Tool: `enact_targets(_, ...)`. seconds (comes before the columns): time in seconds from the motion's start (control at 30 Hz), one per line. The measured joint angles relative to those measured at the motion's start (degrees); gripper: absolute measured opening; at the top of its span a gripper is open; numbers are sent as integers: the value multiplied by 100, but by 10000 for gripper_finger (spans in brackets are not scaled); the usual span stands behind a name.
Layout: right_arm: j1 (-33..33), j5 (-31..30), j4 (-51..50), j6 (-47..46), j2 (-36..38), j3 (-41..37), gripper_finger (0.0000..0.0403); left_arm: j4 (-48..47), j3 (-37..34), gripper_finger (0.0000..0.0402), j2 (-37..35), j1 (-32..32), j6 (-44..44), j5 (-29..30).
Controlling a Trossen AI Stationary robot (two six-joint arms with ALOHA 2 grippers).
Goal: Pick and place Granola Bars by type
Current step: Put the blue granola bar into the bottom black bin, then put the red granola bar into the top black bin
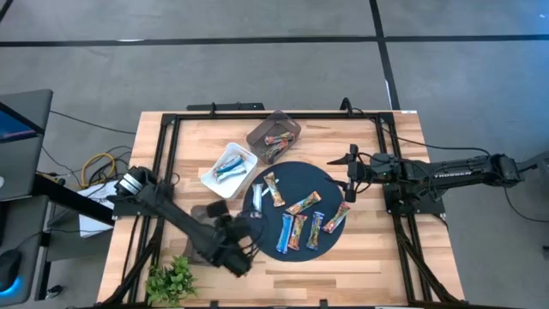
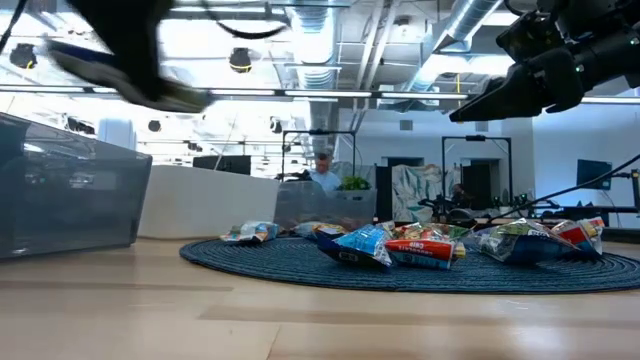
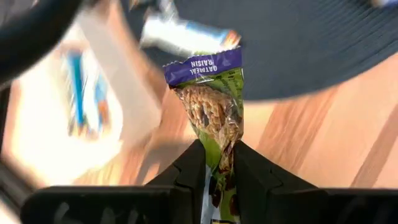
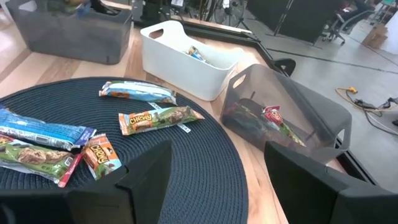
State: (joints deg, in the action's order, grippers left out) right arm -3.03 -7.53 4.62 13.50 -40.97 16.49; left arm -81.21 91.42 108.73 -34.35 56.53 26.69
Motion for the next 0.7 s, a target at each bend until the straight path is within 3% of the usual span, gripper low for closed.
enact_targets(0.17, 0, -1, 11, -60, 0, 0, 253, -704, 0, 57, 0, -377, 1245, -95)
enact_targets(0.4, 0, 0, 11, -61, 0, 0, 253, -651, -141, 64, 0, -487, 1447, -469)
enact_targets(0.7, 0, 9, -33, -60, 0, 0, 253, -887, -208, 148, 0, -381, 1518, -736)
